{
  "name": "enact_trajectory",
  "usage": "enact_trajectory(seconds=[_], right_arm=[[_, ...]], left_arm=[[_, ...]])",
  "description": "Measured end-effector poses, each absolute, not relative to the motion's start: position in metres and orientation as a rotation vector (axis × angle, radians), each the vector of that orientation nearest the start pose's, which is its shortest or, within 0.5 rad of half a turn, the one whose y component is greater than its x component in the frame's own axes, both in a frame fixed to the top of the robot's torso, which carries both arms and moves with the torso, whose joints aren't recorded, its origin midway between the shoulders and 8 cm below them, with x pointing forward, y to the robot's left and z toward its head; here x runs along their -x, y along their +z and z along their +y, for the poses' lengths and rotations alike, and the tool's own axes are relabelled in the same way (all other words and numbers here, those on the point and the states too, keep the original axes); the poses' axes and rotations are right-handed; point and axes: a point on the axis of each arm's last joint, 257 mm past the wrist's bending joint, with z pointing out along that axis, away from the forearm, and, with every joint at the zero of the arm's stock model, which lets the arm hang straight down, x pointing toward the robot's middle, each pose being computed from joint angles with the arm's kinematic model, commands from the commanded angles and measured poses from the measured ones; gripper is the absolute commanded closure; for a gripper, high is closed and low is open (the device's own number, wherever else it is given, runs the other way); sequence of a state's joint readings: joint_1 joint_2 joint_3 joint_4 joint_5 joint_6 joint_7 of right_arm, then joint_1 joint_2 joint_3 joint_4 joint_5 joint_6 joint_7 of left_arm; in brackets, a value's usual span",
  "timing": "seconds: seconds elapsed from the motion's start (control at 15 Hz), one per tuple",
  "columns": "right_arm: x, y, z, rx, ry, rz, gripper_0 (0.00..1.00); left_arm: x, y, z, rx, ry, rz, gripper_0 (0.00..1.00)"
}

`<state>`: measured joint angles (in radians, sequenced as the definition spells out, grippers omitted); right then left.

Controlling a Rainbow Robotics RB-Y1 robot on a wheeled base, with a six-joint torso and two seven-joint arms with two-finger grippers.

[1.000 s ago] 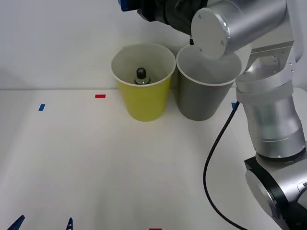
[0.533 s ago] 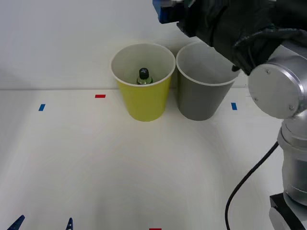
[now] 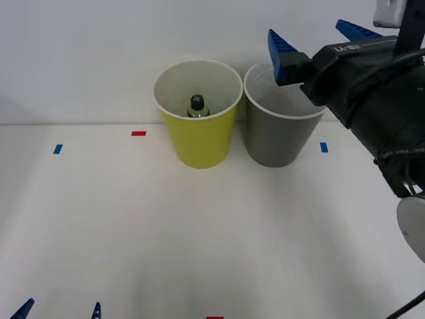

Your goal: Put cans in the gray bin and PET bottles in the light green bin.

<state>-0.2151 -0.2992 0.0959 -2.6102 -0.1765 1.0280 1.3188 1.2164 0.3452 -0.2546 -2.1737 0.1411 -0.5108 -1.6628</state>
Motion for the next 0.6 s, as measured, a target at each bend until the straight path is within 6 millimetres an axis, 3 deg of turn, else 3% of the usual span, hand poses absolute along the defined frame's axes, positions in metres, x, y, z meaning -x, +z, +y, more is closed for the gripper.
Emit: enact_trajectory(seconds=[0.13, 0.6], right_arm=[[-0.436, 0.054, -0.149, 0.207, 0.232, 1.445, 0.0], [-0.399, -0.007, -0.195, 0.203, 0.185, 1.426, 0.0]], left_arm=[[-0.196, -0.245, 0.257, -0.074, 0.063, 1.687, 0.0], [-0.196, -0.245, 0.257, -0.074, 0.063, 1.687, 0.0]])
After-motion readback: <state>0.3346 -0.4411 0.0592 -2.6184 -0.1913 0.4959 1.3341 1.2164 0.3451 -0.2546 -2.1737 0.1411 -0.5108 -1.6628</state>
